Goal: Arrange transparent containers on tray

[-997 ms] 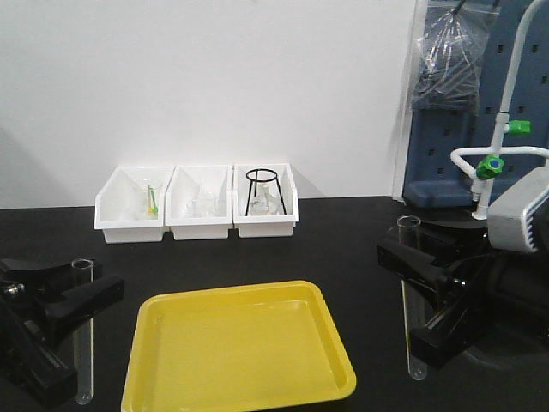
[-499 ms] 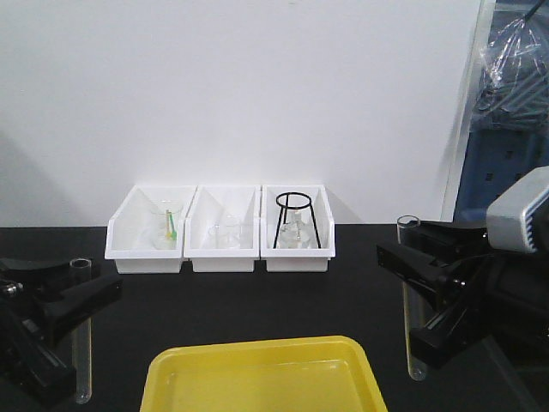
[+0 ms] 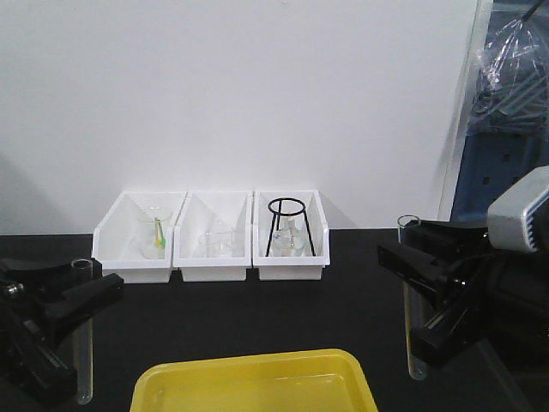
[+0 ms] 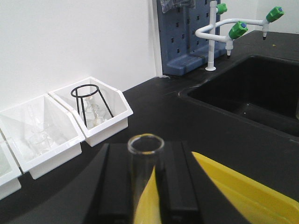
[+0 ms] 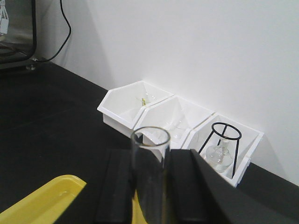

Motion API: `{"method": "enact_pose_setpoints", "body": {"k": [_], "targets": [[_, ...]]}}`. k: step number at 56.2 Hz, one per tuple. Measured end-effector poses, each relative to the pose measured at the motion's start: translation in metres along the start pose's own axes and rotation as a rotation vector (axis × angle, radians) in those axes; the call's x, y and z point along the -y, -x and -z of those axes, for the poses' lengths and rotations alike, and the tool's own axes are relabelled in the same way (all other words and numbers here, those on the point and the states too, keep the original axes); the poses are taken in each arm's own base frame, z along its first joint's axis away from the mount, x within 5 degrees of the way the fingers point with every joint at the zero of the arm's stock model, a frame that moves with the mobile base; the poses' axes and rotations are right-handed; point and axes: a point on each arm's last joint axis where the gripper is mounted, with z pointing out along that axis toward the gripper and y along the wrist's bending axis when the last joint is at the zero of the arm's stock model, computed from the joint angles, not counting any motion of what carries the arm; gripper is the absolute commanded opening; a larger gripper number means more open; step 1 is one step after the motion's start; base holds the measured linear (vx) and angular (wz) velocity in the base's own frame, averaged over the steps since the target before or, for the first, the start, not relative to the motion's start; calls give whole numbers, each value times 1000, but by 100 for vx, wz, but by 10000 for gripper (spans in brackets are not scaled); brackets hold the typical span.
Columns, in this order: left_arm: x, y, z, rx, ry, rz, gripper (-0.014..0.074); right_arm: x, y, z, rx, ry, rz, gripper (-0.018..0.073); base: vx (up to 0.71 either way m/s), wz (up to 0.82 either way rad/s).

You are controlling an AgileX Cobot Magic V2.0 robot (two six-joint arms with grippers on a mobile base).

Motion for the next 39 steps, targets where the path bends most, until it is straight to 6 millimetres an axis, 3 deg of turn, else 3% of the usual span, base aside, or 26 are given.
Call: {"method": "enact_pose_setpoints", "body": {"k": [39], "targets": [[0,0,0,0,0,0,-1,0,0,0,0,0,0,-11,0,0]]}}
